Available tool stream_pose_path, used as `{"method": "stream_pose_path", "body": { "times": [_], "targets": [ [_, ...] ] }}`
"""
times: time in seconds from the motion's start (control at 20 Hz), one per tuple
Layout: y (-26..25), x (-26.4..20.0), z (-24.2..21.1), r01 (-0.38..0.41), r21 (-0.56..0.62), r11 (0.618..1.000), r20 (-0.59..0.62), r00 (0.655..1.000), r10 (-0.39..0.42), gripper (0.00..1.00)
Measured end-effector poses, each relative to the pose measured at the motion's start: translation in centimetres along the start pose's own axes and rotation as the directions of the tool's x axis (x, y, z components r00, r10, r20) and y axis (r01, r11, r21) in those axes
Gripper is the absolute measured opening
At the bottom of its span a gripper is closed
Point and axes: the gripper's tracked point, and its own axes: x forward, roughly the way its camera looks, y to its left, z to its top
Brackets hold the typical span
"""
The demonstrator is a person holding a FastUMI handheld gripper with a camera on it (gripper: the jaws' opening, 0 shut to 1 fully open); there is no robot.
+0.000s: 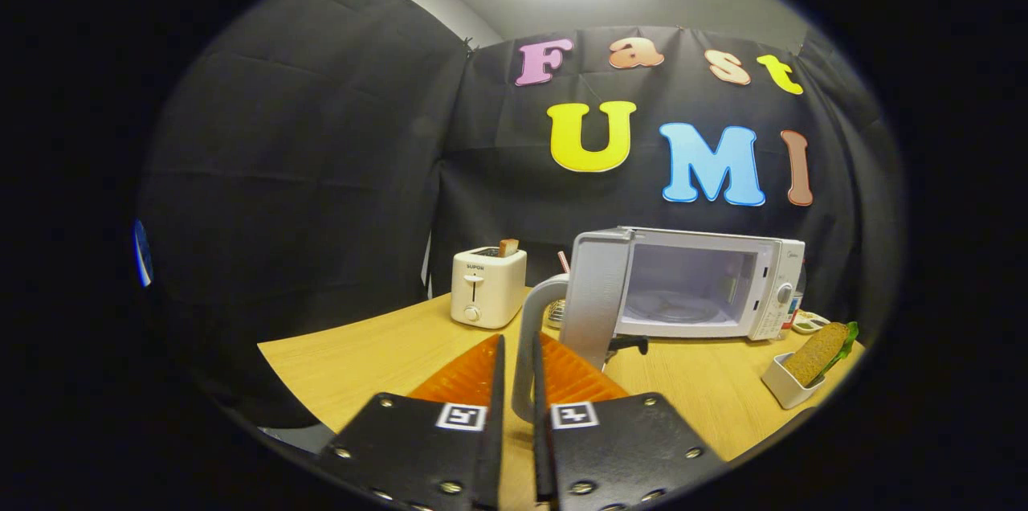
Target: Open the microwave, put the food inside, and close the microwave door.
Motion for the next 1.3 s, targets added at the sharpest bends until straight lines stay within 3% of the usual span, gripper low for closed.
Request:
{"method": "stream_pose_path", "body": {
  "times": [0.05, 0.15, 0.35, 0.6, 0.95, 1.3],
  "targets": [
    [-1.5, -0.6, 0.4, 0.031, -0.007, 0.999, 0.016, 0.999, -0.031, 0.51],
    [-3.7, -1.6, 0.7, 0.073, -0.018, 0.997, 0.042, 0.997, -0.072, 0.73],
    [-8.9, -2.8, -0.4, 0.161, -0.013, 0.987, 0.015, 0.987, -0.161, 0.95],
    [-16.6, -4.5, -1.8, 0.277, 0.006, 0.961, 0.001, 0.961, -0.277, 0.95],
    [-28.8, -7.4, -5.0, 0.449, 0.064, 0.891, -0.03, 0.894, -0.448, 0.95],
    [-38.7, -9.5, -10.8, 0.54, 0.29, 0.79, -0.174, 0.842, -0.511, 0.95]
  ]
}}
